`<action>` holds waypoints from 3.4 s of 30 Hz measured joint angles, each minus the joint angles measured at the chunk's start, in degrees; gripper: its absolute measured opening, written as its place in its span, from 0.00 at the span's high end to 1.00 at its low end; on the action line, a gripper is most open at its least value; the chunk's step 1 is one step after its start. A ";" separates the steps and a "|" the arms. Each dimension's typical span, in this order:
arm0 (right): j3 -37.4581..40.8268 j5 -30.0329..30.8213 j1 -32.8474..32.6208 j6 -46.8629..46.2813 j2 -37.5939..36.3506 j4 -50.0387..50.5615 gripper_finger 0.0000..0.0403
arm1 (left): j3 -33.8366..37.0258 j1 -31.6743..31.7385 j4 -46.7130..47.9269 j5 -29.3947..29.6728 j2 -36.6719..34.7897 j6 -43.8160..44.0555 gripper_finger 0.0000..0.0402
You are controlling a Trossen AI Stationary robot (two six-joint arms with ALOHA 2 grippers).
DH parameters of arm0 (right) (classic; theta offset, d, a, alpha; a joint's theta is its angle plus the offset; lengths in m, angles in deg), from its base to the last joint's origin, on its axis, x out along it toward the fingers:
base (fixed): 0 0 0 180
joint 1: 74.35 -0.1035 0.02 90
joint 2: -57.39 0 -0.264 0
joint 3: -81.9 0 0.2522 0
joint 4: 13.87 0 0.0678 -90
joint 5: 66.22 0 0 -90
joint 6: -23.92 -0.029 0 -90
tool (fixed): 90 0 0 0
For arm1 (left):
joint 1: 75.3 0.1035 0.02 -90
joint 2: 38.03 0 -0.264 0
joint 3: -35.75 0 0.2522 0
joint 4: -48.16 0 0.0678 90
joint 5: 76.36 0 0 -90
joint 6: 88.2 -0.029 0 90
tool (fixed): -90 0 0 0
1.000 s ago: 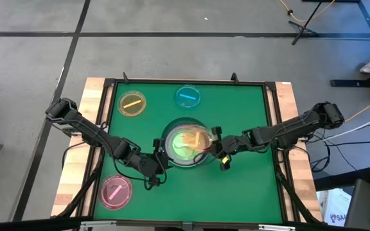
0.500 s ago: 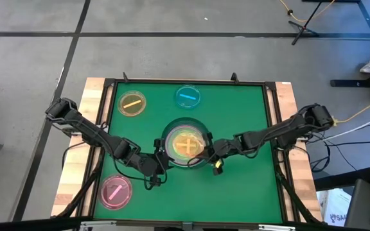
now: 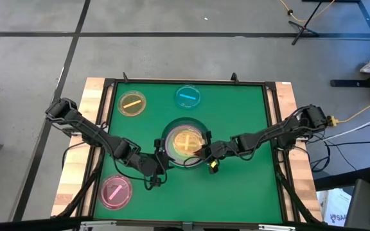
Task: Stack plastic plates
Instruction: Stack the right orange transparent plate on top of the green transparent plate, then stack the orange transparent plate on top of the orange transparent plate
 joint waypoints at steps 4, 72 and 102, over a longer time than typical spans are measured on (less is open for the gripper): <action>0.00 0.35 0.00 -0.83 0.06 0.09 0.89 | 0.00 0.30 -0.18 0.02 0.00 -0.01 0.72; 5.09 -4.10 -18.38 -9.27 -5.02 -11.47 0.70 | 17.55 43.60 23.67 -8.08 -19.35 10.81 0.62; 5.09 9.29 -18.36 -10.96 -5.02 -8.81 0.70 | 19.62 51.93 20.84 -1.76 1.77 7.18 0.62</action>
